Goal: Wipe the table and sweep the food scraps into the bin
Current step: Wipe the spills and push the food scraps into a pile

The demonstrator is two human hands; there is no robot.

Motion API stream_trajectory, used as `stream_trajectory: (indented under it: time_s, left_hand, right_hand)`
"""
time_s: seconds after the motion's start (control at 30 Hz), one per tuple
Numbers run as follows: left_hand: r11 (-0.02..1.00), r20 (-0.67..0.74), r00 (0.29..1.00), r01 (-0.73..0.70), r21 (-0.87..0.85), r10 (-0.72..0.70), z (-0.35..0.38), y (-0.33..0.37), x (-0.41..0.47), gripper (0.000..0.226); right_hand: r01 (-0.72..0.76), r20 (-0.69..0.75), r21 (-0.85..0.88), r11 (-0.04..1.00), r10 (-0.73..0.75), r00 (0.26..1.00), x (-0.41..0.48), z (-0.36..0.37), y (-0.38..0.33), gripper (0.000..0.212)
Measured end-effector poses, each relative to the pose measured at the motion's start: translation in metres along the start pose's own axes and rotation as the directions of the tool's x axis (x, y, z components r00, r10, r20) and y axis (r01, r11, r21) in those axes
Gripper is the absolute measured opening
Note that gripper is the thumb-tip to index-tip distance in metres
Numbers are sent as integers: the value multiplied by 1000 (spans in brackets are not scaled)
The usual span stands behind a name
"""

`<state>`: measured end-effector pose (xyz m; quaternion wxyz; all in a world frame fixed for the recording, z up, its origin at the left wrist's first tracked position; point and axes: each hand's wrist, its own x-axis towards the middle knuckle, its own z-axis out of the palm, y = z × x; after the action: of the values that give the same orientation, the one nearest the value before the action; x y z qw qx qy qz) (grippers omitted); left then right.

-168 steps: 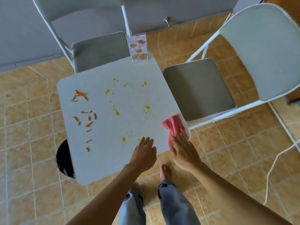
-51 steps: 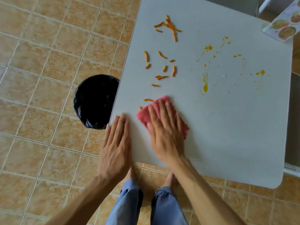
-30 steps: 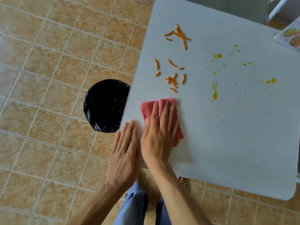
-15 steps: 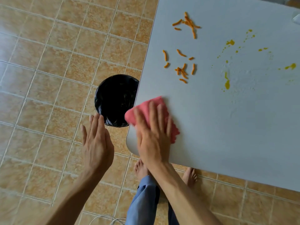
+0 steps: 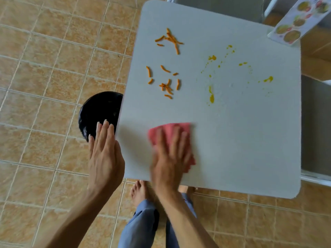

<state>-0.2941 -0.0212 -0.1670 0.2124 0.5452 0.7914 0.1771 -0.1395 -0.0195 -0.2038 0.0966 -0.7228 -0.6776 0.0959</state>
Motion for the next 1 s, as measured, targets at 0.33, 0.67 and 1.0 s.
stream_trajectory:
  time_s: [0.33, 0.67, 1.0]
  left_hand:
    - [983, 79, 980, -178, -52, 182, 54, 80, -4, 53]
    - [973, 15, 973, -228, -39, 228, 131, 174, 21, 50]
    - [975, 3, 993, -116, 191, 117, 153, 187, 20, 60]
  right_hand:
    - [-36, -48, -58, 998, 34, 998, 44, -39, 127, 51]
    - [-19, -5, -117, 993, 18, 1000, 46, -70, 226, 50]
    - [275, 130, -38, 961, -268, 954, 77, -77, 221, 50]
